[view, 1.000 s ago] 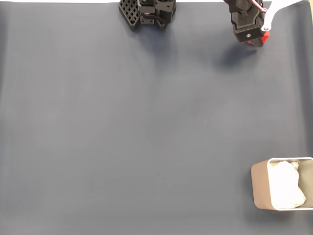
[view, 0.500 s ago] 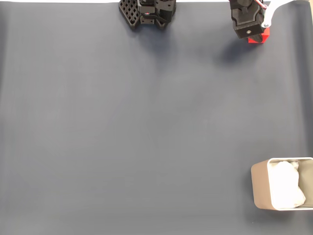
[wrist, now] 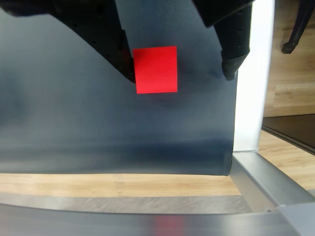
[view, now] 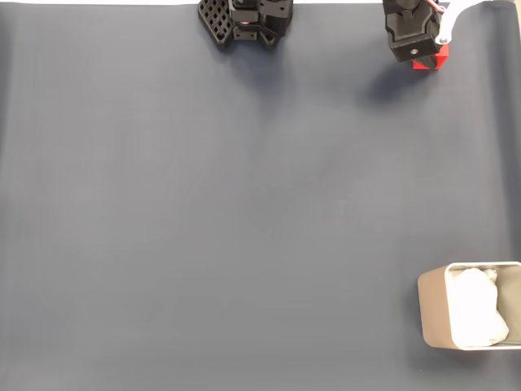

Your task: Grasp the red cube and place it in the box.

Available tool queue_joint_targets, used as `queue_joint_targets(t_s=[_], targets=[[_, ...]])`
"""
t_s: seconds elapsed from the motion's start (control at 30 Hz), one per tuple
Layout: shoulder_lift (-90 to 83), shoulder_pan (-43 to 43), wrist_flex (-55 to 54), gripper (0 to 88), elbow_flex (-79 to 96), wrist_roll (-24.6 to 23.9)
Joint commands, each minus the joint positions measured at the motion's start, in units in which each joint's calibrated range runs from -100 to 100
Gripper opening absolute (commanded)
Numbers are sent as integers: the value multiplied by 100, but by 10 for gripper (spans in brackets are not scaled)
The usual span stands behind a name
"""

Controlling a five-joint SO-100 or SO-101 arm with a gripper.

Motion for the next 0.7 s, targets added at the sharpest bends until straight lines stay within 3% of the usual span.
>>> queue_joint_targets(t_s=[0.0, 0.13, 0.37, 0.67], targets=[[-78, -44, -97, 311, -131, -44], [-104, -30, -56, 189, -122, 15], [-147, -44, -40, 97, -94, 20], [-208, -23, -32, 50, -85, 39]])
